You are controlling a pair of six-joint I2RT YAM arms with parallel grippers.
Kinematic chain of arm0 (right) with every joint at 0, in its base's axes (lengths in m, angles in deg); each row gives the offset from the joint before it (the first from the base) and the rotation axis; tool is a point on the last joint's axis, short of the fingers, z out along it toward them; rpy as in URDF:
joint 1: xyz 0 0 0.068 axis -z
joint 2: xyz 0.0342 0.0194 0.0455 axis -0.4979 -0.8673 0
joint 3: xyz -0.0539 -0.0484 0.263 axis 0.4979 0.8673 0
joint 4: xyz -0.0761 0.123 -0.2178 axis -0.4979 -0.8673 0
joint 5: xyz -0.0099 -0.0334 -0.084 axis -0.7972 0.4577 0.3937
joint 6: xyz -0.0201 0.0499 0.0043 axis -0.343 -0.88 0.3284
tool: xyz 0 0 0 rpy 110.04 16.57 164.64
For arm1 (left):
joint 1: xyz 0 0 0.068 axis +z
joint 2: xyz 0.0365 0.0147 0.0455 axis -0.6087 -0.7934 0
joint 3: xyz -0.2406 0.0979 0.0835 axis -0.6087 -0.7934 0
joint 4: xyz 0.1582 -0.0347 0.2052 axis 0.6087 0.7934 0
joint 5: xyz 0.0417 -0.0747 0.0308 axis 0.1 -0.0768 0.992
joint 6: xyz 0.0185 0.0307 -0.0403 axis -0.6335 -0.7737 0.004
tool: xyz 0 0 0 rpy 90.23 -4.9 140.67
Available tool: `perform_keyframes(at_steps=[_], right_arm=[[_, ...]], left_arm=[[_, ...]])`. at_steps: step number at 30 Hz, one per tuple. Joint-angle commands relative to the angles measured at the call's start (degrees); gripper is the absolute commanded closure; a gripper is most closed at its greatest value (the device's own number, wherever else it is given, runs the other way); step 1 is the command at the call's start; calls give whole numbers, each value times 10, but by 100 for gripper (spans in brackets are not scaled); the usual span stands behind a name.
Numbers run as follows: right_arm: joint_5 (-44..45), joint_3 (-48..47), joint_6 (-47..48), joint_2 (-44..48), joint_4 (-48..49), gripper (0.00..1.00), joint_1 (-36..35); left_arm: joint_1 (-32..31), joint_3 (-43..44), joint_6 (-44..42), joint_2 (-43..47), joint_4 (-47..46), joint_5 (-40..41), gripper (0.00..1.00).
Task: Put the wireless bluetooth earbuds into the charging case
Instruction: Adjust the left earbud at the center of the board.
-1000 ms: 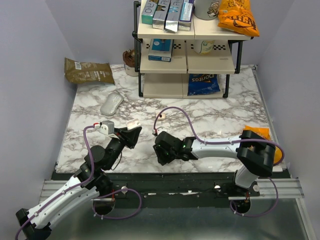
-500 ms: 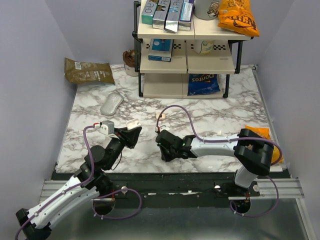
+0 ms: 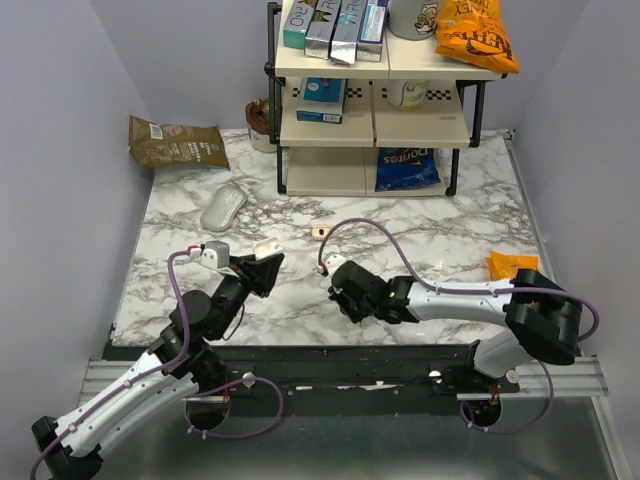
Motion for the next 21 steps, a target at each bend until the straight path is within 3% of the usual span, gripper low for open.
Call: perform_keyframes(at_steps=[1, 8, 18, 21], right_arm=[[17, -28, 196, -1, 55, 99, 3], [-28, -129, 337, -106, 50, 99, 18], [-176, -153, 350, -157, 47, 98, 87], [-189, -153, 344, -153, 42, 87, 92]], left_arm=[[-2, 4, 1, -7, -18, 3, 100], [-2, 6, 1, -1, -19, 0, 100], [-2, 3, 1, 37, 6, 15, 100], [-2, 1, -1, 36, 3, 18, 100]])
